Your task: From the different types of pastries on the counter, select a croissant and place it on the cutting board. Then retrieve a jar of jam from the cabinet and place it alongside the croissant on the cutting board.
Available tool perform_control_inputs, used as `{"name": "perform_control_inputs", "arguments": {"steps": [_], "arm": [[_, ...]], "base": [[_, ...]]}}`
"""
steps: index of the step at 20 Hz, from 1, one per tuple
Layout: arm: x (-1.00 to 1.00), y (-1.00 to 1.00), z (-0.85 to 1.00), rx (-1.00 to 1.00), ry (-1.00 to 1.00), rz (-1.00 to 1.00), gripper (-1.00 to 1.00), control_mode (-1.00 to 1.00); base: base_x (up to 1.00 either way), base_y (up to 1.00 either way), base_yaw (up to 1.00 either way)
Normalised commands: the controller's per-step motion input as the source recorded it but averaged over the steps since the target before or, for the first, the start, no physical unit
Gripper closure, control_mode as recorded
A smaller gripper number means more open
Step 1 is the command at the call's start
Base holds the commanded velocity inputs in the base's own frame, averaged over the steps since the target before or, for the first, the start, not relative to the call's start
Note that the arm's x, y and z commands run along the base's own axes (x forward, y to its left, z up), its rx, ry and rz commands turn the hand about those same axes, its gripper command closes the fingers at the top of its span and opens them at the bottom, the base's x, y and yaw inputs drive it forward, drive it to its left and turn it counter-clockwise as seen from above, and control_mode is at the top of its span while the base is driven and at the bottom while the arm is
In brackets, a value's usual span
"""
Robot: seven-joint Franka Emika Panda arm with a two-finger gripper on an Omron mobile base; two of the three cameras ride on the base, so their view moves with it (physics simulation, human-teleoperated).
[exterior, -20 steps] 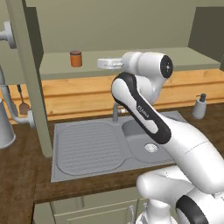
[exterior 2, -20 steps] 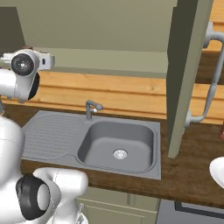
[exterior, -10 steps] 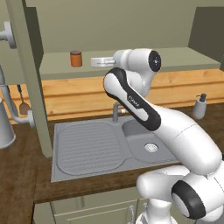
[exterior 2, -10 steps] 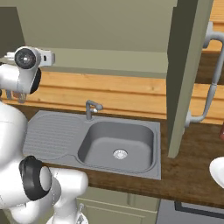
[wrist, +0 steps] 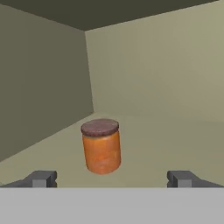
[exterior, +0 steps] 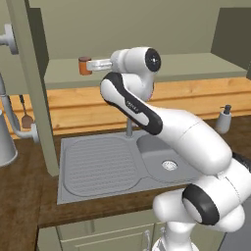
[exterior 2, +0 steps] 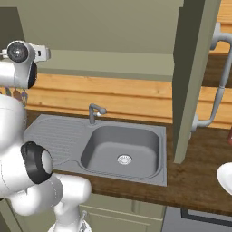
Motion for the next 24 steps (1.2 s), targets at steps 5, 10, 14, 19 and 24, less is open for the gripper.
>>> {"name": "perform_control_inputs", "arguments": {"steps": [5, 10, 14, 19, 24], "arm": [[0.38, 0.22, 0.00, -0.02, 0.00, 0.00, -1.00, -1.00], [0.37, 0.23, 0.00, -0.01, 0.01, 0.00, -1.00, -1.00], [0.41, 0.25, -0.01, -0.02, 0.04, 0.00, -1.00, -1.00], [0.31, 0.33, -0.21, -0.04, 0.07, 0.00, -1.00, -1.00], [0.07, 0.26, -0.20, -0.03, 0.01, 0.00, 1.00, -1.00]], "base": [[0.00, 0.00, 0.00], [0.00, 0.00, 0.00], [0.00, 0.00, 0.00], [0.00, 0.00, 0.00], [0.00, 0.00, 0.00]]}}
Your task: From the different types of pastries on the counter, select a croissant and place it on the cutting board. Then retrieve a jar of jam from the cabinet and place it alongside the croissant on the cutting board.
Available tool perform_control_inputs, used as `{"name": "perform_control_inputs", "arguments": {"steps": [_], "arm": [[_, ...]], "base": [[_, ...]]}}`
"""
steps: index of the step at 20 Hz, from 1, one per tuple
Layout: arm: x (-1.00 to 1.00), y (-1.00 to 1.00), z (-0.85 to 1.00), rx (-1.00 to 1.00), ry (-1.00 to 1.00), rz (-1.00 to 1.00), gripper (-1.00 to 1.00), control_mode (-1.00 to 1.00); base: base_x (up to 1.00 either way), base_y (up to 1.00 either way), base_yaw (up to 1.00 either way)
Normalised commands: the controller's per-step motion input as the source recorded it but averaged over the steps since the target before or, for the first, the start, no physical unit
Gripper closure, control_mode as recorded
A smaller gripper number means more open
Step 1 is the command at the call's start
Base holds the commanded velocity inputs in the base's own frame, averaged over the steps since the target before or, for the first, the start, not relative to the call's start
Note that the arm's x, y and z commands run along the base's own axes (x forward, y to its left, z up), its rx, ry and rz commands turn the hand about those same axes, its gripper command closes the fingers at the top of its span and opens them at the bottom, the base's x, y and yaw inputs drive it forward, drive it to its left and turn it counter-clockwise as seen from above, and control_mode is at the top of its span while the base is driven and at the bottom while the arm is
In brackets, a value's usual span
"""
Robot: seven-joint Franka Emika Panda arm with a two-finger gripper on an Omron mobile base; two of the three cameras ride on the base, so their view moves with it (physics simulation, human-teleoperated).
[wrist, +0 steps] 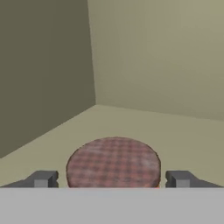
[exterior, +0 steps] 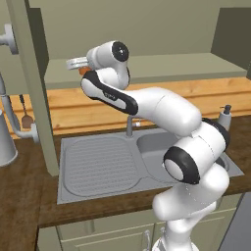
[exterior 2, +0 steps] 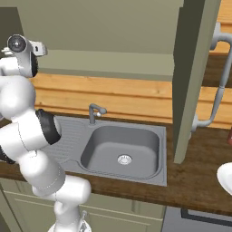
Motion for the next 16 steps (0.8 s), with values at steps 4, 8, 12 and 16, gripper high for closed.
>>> {"name": "perform_control_inputs", "arguments": {"steps": [4, 8, 12, 16], "arm": [[0.01, 0.01, -0.02, 0.00, 0.00, 0.00, 1.00, -1.00], [0.00, 0.00, 0.00, 0.00, 0.01, 0.00, 1.00, -1.00], [0.00, 0.00, -0.04, 0.00, 0.00, 0.00, 1.00, -1.00], [0.00, 0.00, -0.16, 0.00, 0.00, 0.02, 1.00, -1.00]], "base": [[0.00, 0.00, 0.00], [0.00, 0.00, 0.00], [0.00, 0.00, 0.00], [0.00, 0.00, 0.00]]}}
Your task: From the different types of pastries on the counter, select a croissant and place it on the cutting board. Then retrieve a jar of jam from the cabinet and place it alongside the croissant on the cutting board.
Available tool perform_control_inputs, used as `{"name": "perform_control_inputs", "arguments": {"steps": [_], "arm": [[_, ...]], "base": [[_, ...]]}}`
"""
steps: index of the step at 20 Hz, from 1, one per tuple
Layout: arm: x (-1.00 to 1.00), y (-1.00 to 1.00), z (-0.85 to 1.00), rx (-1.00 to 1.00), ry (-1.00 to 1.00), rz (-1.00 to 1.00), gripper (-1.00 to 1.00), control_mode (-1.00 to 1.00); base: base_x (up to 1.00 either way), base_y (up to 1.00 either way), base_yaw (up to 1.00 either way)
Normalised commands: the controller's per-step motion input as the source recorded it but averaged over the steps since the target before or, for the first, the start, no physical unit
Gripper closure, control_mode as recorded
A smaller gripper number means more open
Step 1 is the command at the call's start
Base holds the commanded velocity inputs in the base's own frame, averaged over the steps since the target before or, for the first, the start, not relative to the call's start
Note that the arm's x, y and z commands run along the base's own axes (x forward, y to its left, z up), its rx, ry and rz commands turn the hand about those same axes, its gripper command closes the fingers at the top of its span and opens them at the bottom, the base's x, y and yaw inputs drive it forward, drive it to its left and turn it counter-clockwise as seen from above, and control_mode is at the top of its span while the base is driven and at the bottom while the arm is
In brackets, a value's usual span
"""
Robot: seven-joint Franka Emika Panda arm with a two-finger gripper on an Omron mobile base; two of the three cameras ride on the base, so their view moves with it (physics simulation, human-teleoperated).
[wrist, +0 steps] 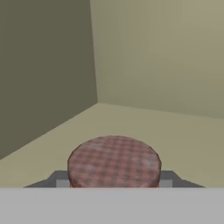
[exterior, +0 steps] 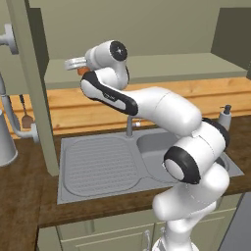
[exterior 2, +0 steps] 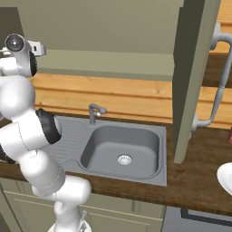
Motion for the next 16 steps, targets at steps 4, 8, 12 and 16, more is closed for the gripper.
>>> {"name": "perform_control_inputs", "arguments": {"steps": [4, 8, 12, 16], "arm": [[-0.05, 0.00, -0.17, 0.00, 0.00, 0.01, 1.00, -1.00], [-0.81, -0.36, -0.14, 0.01, -0.08, 0.03, 1.00, -1.00], [-1.00, -0.76, -0.01, 0.05, -0.11, 0.04, 1.00, -1.00], [-1.00, -0.82, 0.02, 0.05, 0.00, 0.05, 1.00, -1.00]], "base": [[0.00, 0.00, 0.00], [0.00, 0.00, 0.00], [0.00, 0.00, 0.00], [0.00, 0.00, 0.00]]}}
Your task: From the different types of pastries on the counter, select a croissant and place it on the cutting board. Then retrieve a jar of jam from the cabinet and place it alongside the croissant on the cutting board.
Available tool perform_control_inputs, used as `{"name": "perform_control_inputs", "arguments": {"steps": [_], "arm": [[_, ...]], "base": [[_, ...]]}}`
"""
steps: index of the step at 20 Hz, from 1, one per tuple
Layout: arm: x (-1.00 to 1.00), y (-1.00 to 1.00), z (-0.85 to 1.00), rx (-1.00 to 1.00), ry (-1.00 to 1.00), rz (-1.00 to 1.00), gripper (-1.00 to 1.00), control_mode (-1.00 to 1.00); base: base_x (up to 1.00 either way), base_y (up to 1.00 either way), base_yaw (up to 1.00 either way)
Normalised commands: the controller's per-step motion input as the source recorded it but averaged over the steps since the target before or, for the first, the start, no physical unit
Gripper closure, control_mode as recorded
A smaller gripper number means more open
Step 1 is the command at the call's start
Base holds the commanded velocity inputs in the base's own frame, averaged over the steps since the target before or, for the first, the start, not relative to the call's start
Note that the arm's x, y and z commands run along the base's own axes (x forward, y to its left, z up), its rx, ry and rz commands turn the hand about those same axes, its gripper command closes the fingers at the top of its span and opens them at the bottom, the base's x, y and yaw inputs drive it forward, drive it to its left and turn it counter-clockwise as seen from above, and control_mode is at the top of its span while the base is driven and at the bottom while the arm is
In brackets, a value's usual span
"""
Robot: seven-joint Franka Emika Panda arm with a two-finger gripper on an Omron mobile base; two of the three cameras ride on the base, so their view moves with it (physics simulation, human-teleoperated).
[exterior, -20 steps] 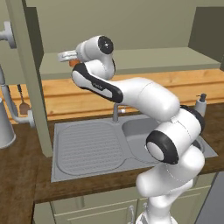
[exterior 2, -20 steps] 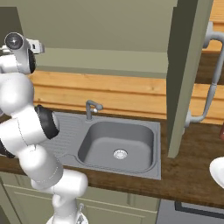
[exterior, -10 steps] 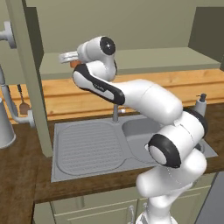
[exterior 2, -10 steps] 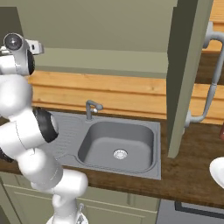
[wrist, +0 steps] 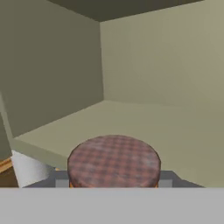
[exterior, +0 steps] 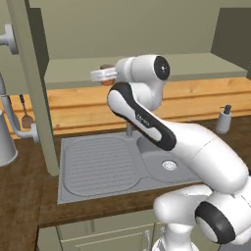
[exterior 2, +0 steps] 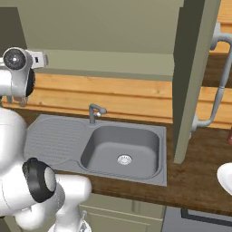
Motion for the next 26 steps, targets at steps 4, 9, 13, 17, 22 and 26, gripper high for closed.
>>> {"name": "perform_control_inputs", "arguments": {"steps": [4, 9, 13, 17, 22, 26], "arm": [[-1.00, -0.80, 0.05, 0.01, 0.00, 0.07, 1.00, -1.00], [-0.89, -0.85, 0.00, 0.00, 0.00, 0.07, 1.00, -1.00], [-0.68, -0.88, 0.00, 0.00, 0.00, 0.07, 1.00, -1.00], [-0.55, -0.79, -0.12, 0.00, 0.00, 0.06, 1.00, -1.00], [-0.33, -0.44, -0.39, -0.01, 0.01, 0.02, 1.00, -1.00], [-0.08, -0.02, -0.35, 0.00, 0.06, 0.00, 1.00, -1.00]], "base": [[0.00, 0.00, 0.00], [0.00, 0.00, 0.00], [0.00, 0.00, 0.00], [0.00, 0.00, 0.00], [0.00, 0.00, 0.00], [0.00, 0.00, 0.00]]}}
